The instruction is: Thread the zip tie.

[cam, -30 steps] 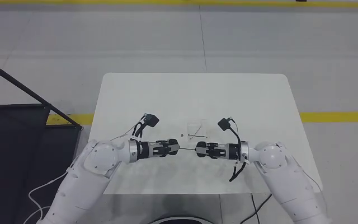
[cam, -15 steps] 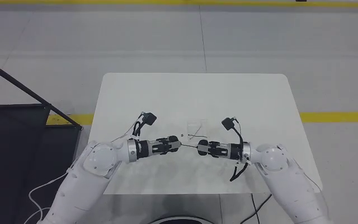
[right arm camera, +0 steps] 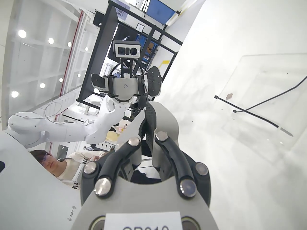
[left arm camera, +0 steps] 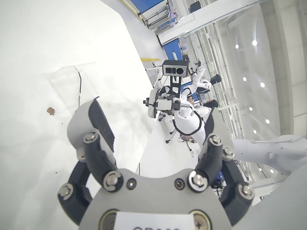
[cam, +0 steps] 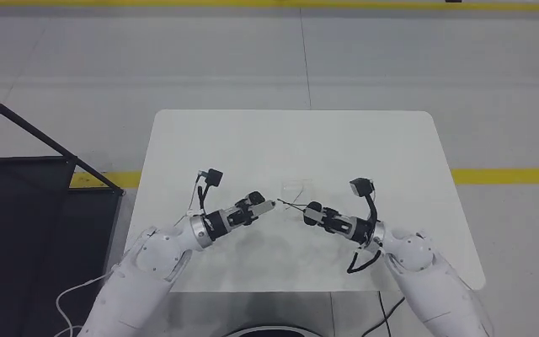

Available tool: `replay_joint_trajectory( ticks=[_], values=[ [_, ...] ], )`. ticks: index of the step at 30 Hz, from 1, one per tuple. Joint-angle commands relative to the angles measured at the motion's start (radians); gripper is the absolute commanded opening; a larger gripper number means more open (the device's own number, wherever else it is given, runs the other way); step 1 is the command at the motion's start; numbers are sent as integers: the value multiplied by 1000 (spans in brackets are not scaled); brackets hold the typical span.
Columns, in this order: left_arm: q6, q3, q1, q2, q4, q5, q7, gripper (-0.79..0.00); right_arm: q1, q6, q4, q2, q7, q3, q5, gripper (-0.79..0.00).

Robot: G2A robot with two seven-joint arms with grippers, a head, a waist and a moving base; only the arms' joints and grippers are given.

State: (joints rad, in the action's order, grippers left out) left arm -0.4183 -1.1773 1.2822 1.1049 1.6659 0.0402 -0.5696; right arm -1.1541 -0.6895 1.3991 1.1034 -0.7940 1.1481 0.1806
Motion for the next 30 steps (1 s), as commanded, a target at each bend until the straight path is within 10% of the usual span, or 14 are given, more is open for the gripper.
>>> replay_joint_trajectory(
  ticks=[1, 14, 30],
  values=[
    [27, 18, -4, 4, -6, 20, -4, 0, -4, -3, 4, 0, 11, 1, -9, -785],
    [49, 20, -14, 4, -11, 50, -28, 0, -10, 11, 14, 1, 33, 0, -21, -785],
    [-134, 153, -35, 59, -82, -213, 417, 0, -106, -39, 92, 16, 319, 14, -116, -785]
  ],
)
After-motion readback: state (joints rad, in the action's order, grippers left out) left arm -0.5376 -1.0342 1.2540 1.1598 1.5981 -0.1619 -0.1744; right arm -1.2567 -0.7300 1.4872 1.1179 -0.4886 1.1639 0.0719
